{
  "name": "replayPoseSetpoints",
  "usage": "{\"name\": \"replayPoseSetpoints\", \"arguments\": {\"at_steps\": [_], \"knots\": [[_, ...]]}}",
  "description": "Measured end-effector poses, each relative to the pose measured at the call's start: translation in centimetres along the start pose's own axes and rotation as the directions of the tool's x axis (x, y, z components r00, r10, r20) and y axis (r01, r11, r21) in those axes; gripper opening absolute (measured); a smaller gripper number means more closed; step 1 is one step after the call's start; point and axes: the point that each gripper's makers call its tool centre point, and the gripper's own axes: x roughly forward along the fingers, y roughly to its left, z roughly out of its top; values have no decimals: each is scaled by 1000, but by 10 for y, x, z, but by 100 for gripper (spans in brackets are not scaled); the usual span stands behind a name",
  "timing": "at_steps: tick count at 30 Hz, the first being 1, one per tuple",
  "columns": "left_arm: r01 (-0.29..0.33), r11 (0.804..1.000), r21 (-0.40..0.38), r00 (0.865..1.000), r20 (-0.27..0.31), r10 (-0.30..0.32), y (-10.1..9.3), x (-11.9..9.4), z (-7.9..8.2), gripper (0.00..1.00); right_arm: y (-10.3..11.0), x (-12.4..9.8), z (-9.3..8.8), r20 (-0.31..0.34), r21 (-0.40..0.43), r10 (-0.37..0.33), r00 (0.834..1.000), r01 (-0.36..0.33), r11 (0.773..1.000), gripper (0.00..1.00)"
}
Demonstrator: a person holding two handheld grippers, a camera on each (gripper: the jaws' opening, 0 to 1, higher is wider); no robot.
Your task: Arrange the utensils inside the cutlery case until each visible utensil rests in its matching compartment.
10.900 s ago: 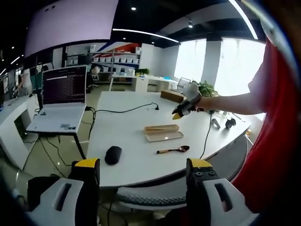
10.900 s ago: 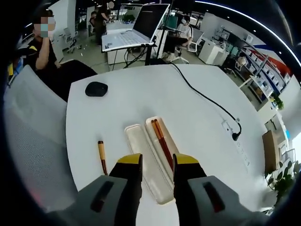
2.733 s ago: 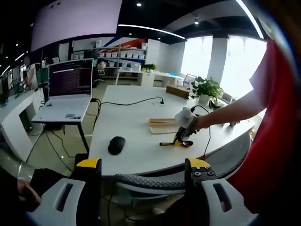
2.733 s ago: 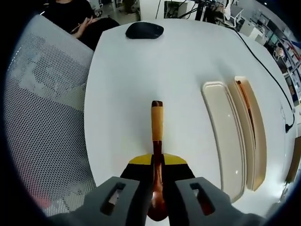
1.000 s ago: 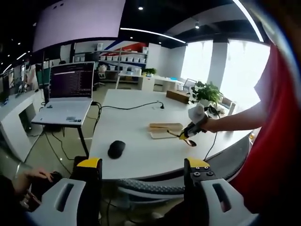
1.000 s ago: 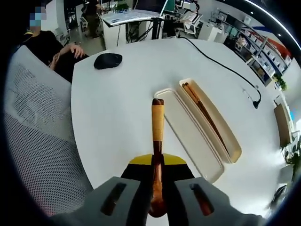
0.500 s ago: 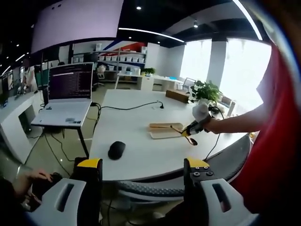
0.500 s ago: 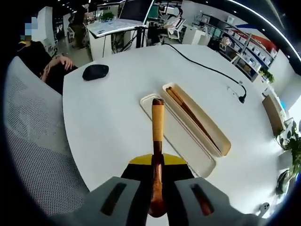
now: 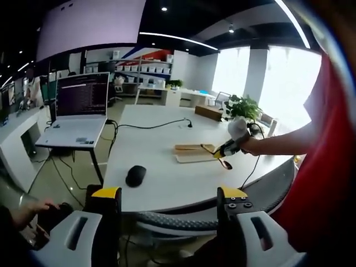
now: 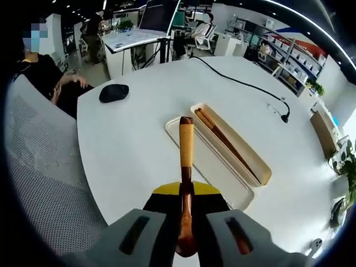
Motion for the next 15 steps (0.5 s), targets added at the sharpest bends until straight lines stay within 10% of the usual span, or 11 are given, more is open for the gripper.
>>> {"name": "replayPoseSetpoints", "arguments": {"at_steps": [15], "knots": [[4, 1000, -14, 1000, -1, -4, -4, -3, -9, 72, -3, -14, 4, 12, -1, -62, 998, 62, 998, 1]]}}
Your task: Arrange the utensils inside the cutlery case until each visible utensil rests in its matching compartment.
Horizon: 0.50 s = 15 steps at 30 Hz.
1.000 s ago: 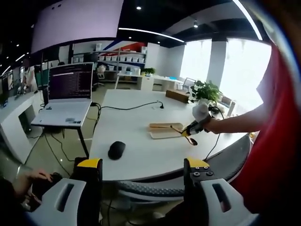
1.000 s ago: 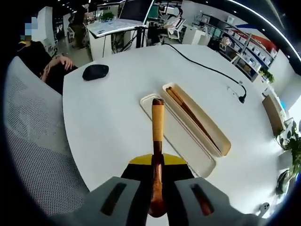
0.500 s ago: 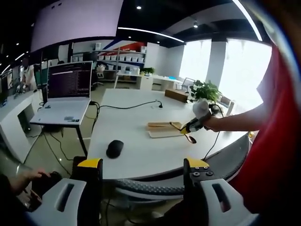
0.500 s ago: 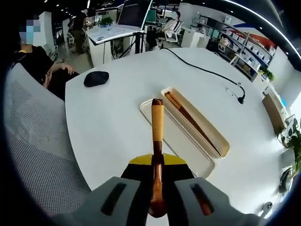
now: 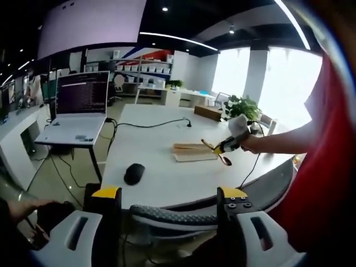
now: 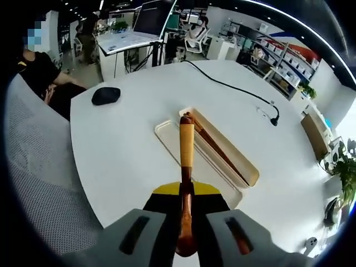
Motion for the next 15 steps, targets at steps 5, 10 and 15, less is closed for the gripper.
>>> {"name": "replayPoseSetpoints", "arguments": {"at_steps": [5, 10, 15], "knots": [[4, 1000, 12, 1000, -20, -4, -3, 0, -2, 71, 1, -3, -2, -2, -9, 1, 1000, -1, 1000, 1], [16, 1000, 23, 1000, -19, -15, -7, 4, 2, 71, -2, -8, 2, 2, -27, 2, 1000, -2, 1000, 1], [19, 999, 32, 1000, -10, -19, -7, 6, 7, 71, -11, -11, 6, 5, -61, -12, 1000, 13, 998, 1]]}}
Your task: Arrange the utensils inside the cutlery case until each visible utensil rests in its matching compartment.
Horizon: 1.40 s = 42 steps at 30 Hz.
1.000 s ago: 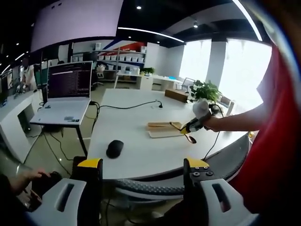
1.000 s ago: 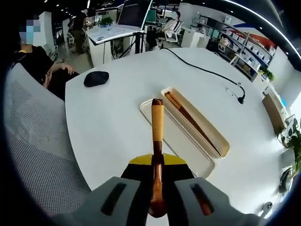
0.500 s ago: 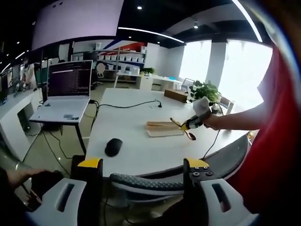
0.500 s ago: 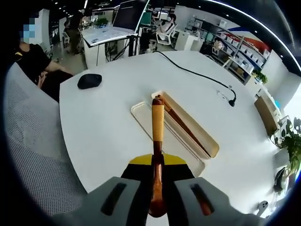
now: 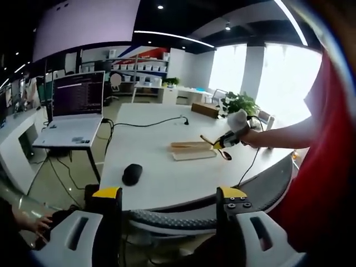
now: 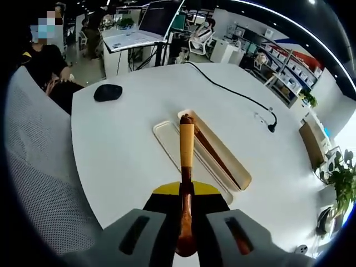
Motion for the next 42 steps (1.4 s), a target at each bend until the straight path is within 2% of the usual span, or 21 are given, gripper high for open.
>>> {"name": "replayPoseSetpoints", "arguments": {"at_steps": [8, 19, 34, 38, 42], "knots": [[5, 1000, 7, 1000, -8, -5, 1, 1, 0, 70, -12, 0, 7, -7, -70, -18, 1000, 18, 997, 1], [5, 1000, 18, 1000, -3, -5, 7, 1, 6, 70, -18, 7, 13, -30, -171, -8, 1000, 3, 985, 1], [2, 1000, 29, 1000, -16, -2, 10, 3, 7, 70, -24, 14, 22, -37, -294, 22, 999, -32, 955, 1], [1, 999, 32, 1000, -13, -1, 12, 4, 9, 69, -28, 9, 29, -37, -348, 13, 999, -25, 937, 1], [5, 999, 38, 1000, -16, -4, 11, 5, 10, 69, -32, 3, 35, -35, -369, 15, 999, -27, 929, 1]]}}
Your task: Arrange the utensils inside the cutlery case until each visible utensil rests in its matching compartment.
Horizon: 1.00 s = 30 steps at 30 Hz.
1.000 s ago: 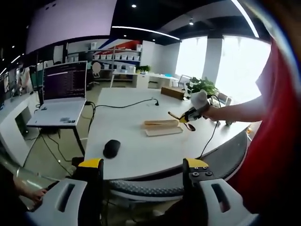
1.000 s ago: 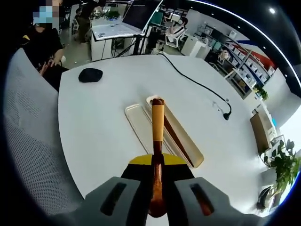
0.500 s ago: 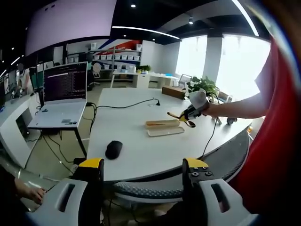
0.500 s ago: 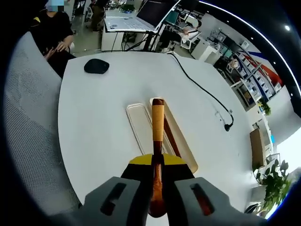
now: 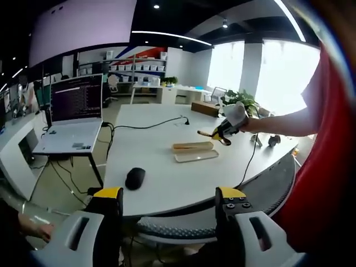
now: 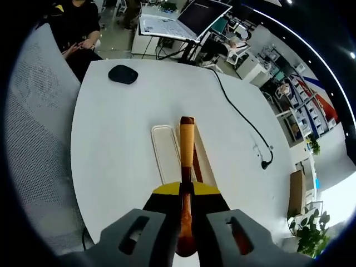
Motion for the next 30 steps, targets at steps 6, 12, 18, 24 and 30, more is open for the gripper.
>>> {"name": "replayPoseSetpoints", "arguments": {"at_steps": [6, 12, 18, 24, 30], "knots": [[10, 1000, 5, 1000, 1, -10, -3, 3, 2, 69, -1, -4, 2, 3, -19, 0, 1000, 0, 1000, 2], [17, 1000, -6, 1000, -4, -17, -4, 3, 0, 70, 2, -2, 0, 2, -24, 8, 1000, -8, 1000, 2], [4, 1000, -13, 1000, 6, -4, -1, -1, 3, 70, 6, 2, -1, 1, -29, 21, 1000, -21, 999, 2], [-5, 1000, -15, 1000, -1, 5, 1, -3, 0, 70, 7, 1, 5, 7, -32, 23, 1000, -23, 999, 2], [-6, 1000, -12, 1000, 7, 6, -2, -1, 2, 70, 4, -3, 10, 12, -56, 17, 1000, -17, 998, 2]]}}
